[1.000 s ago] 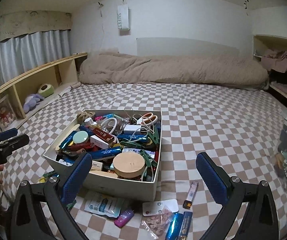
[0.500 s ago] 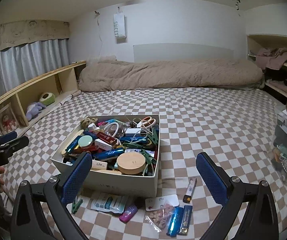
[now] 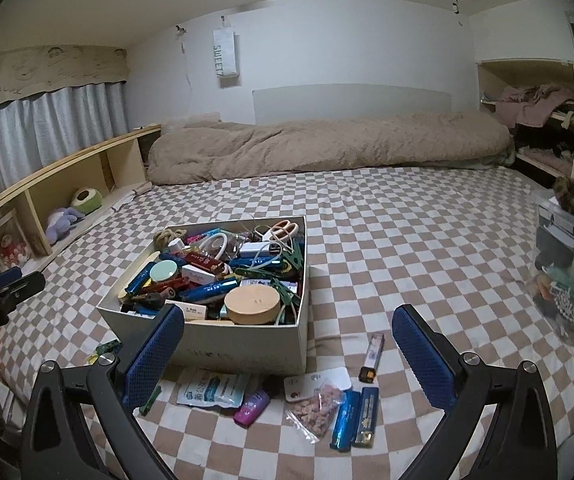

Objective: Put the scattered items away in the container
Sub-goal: 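Withdraw both tools from the box back toward the scattered items, then lower the left tool toward another green clothespin while the right tool approaches the pink candy bag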

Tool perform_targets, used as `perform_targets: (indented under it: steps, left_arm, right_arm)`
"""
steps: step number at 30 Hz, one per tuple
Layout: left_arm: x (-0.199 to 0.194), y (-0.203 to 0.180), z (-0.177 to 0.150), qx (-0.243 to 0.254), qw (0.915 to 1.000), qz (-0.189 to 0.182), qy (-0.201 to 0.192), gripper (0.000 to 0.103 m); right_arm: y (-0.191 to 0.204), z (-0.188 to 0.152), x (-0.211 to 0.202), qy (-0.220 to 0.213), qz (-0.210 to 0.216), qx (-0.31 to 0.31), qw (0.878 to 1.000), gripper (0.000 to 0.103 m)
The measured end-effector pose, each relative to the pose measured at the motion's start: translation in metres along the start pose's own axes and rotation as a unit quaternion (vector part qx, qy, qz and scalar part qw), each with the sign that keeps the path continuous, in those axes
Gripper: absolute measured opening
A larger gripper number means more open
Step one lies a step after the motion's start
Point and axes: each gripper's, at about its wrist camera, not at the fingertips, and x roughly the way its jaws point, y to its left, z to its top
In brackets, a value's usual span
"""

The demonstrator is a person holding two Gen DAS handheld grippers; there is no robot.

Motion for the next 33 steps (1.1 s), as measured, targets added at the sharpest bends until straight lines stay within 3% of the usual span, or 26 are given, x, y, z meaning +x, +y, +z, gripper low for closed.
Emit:
perform_targets:
  steps: [12, 27, 33]
  left_arm:
    - [0.014, 0.008, -0.031, -0.009, 0.9995, 0.01, 0.027, 0.103]
    - [0.048, 0.008, -0.089, -0.011, 0.9942, 0.01, 0.107, 0.103]
    - [0.06, 0.0, -0.113, -0.014, 0.9905, -0.009, 0.137, 0.103]
  right_arm:
    - [-0.001, -0.029, 0.008, 0.015, -0.02, 0.006, 1.0, 0.103]
    - [0.011, -0.082, 0.044, 0.085, -0.022, -0.01, 0.996, 0.103]
    - [0.011, -0.102, 0.058, 0.116, -0.02, -0.007, 0.993, 0.103]
